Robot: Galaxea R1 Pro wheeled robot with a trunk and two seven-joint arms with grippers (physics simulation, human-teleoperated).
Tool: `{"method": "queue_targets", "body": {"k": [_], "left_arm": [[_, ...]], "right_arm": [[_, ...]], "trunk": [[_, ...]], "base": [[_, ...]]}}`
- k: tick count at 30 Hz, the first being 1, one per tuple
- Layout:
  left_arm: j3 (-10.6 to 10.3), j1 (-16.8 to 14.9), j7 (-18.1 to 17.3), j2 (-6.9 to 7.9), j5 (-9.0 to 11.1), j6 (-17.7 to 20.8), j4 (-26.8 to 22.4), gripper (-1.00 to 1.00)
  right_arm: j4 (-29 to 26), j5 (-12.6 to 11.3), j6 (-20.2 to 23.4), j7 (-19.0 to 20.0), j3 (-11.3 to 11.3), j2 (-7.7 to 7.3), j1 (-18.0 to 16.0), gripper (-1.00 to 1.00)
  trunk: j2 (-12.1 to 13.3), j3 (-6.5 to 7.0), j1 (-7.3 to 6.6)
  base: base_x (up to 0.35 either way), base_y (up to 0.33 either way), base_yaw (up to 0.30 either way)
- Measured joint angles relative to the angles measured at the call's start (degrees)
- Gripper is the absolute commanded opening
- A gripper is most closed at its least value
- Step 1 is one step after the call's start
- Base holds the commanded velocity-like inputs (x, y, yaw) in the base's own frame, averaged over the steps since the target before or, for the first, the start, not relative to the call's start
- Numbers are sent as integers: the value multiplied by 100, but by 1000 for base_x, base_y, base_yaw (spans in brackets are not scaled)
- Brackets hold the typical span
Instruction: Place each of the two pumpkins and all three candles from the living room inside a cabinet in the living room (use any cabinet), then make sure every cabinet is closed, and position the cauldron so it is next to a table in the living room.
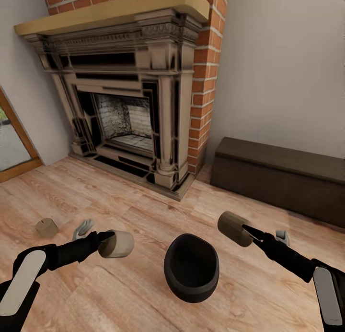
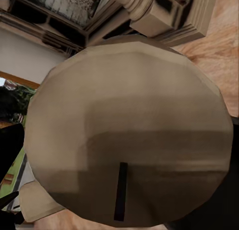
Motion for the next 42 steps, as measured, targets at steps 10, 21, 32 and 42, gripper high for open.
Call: {"method": "queue_targets", "body": {"k": [10, 21, 32, 42], "left_arm": [[0, 0, 1, -4, 36, 0, 0, -100], [4, -6, -1, 6, 126, 2, 2, -100], [-2, 1, 51, 115, 882, -3, 0, -100], [-2, 1, 52, 119, 870, -2, 0, -100]], "right_arm": [[28, -31, 2, 6, -17, -6, 0, -100], [111, -34, -5, 6, -18, -8, 2, -100], [254, -20, -88, 8, -18, 2, 2, -100], [304, -26, -129, 11, -18, 2, 2, -100]], "trunk": [[13, 200, -23], [13, 234, -23], [26, 510, -46], [39, 783, -74]], "base": [[0, 0, 0], [0, 0, -170], [-94, 0, -248], [-147, 0, -248]]}}
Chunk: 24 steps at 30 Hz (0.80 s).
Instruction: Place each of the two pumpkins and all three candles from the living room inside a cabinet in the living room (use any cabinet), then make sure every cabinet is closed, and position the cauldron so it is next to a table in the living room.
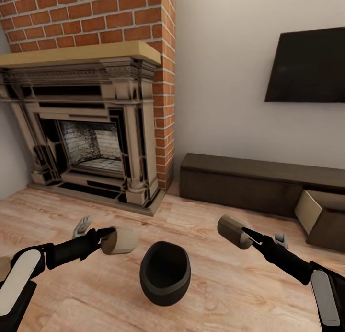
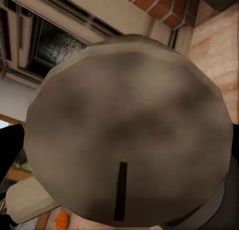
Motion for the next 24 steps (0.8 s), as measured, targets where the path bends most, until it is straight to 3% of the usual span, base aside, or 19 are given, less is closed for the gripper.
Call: {"method": "queue_targets", "body": {"k": [5, 12, 20, 24], "left_arm": [[0, 0, 1, 0, -2, 0, 0, -100], [1, 1, 0, 0, 33, -4, -2, -100], [0, 0, 0, 0, 30, -4, -1, -100], [0, 0, 1, 0, 27, -3, 0, -100]], "right_arm": [[-9, -4, 1, -2, 0, 1, 0, -100], [4, -68, 18, 23, -1, -5, -1, -100], [15, -54, 19, -4, -6, 1, 0, -100], [252, -20, 11, 2, -9, -6, 1, -100]], "trunk": [[7, 136, -13], [16, 305, -31], [27, 447, -48], [32, 495, -59]], "base": [[-2, 0, -240], [-4, 0, -90], [-266, 0, -212], [-76, 0, -225]]}}
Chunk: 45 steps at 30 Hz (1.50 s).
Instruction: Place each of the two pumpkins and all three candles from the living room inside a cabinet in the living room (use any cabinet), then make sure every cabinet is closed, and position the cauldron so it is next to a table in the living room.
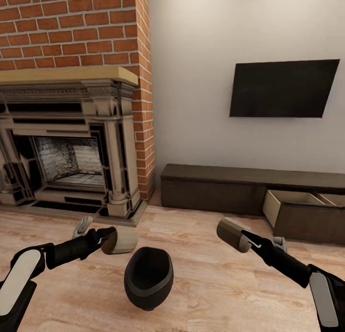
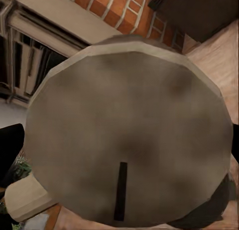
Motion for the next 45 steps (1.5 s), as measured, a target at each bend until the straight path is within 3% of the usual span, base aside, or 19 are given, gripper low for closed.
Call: {"method": "queue_targets", "body": {"k": [31, 37, 45], "left_arm": [[9, 1, 6, 9, -38, 4, 2, -100], [9, 3, 3, 9, -37, 4, 2, -100], [9, 9, 3, 9, -37, 4, 2, -100]], "right_arm": [[132, 17, -11, -5, -15, -2, 0, -100], [376, 31, -13, 16, -185, -2, 0, -100], [448, 17, -8, 17, -203, -2, 0, -100]], "trunk": [[0, -144, 0], [0, -158, 0], [0, -159, -1]], "base": [[-1, -29, -234], [0, -172, -262], [0, -119, -273]]}}
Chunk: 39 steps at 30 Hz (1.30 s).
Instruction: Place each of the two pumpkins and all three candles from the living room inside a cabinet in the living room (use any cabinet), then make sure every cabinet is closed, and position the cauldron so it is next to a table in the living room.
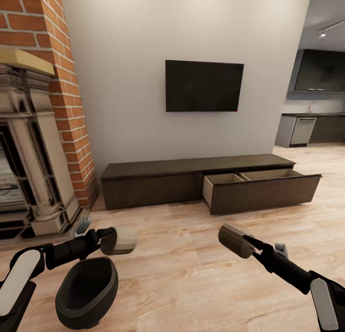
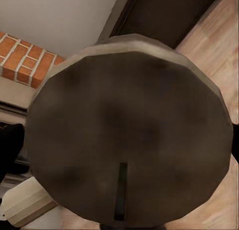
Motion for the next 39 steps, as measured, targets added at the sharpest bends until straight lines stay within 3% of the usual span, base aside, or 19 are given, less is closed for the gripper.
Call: {"method": "queue_targets", "body": {"k": [7, 16, 39], "left_arm": [[0, 0, 3, 0, 0, 1, -1, -100], [0, 0, 4, 0, -27, 1, 0, -100], [1, 1, 5, 0, -44, 1, 83, -100]], "right_arm": [[4, -3, 2, -13, 2, 0, 0, -100], [-3, 0, -3, -13, -6, 0, 0, -100], [351, -27, 44, 18, -20, 0, 0, -100]], "trunk": [[0, 0, -1], [0, 0, -3], [0, -74, -3]], "base": [[27, -40, -281], [280, -27, -279], [311, -126, -101]]}}
